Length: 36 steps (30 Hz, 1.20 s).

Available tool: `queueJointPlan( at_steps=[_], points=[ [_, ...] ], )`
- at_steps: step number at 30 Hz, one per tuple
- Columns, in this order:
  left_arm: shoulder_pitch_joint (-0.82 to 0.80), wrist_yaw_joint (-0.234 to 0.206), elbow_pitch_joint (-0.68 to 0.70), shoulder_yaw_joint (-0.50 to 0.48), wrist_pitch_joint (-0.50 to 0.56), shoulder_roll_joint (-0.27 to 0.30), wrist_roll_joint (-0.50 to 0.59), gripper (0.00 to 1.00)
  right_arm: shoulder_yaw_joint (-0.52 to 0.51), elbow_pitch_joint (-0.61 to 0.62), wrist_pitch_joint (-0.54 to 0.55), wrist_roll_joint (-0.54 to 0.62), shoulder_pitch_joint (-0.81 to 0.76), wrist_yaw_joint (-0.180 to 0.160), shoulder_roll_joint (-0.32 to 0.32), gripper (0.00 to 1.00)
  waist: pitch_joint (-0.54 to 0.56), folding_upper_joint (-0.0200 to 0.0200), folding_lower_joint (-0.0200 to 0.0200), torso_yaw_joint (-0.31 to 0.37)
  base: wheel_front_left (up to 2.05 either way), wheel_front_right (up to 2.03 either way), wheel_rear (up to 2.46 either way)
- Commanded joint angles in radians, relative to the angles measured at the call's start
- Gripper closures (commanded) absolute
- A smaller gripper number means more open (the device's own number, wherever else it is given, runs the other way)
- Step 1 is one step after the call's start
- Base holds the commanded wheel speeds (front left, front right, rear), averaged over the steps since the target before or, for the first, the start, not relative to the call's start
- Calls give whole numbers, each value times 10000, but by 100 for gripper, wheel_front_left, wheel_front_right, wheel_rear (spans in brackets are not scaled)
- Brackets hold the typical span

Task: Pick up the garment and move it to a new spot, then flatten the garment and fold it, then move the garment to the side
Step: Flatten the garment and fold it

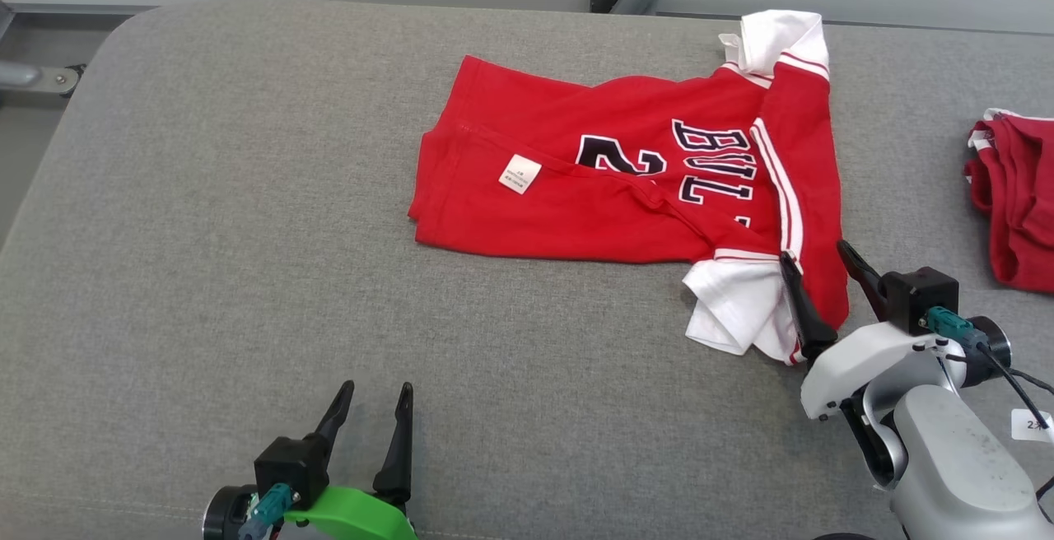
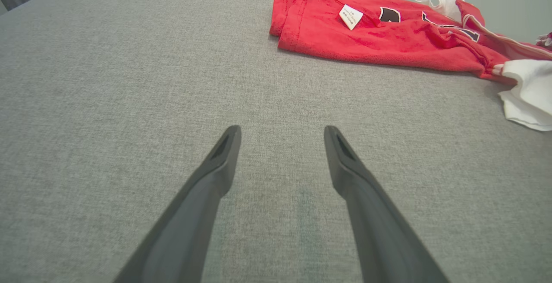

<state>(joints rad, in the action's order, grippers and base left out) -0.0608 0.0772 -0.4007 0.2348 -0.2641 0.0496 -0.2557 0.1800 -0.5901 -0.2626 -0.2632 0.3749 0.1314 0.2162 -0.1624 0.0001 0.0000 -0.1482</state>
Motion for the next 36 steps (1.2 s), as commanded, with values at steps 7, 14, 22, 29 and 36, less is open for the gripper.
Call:
queueJointPlan(
  at_steps=[7,14,22,29,36],
  points=[
    [66,-19,9,-109,2,26,-87,0,-176,-740,-25,543,401,-16,30,0,-219,-1,0,-315,0,0,0],
    [30,-63,112,-55,2,27,-269,0,-330,-837,-25,599,574,-17,-92,100,-280,-1,0,-183,0,0,0],
    [-1,6,132,-128,2,27,-59,0,-2419,-589,-26,584,67,-17,-173,93,-45,-1,0,372,0,0,0],
    [143,67,-69,-165,2,29,23,0,-4473,-751,-26,1629,-186,-13,-307,0,247,-1,0,706,0,0,0],
    [316,100,-147,-275,2,29,59,0,-3890,312,-27,1861,-914,-13,-923,0,564,-1,0,1017,0,0,0]
  ],
)
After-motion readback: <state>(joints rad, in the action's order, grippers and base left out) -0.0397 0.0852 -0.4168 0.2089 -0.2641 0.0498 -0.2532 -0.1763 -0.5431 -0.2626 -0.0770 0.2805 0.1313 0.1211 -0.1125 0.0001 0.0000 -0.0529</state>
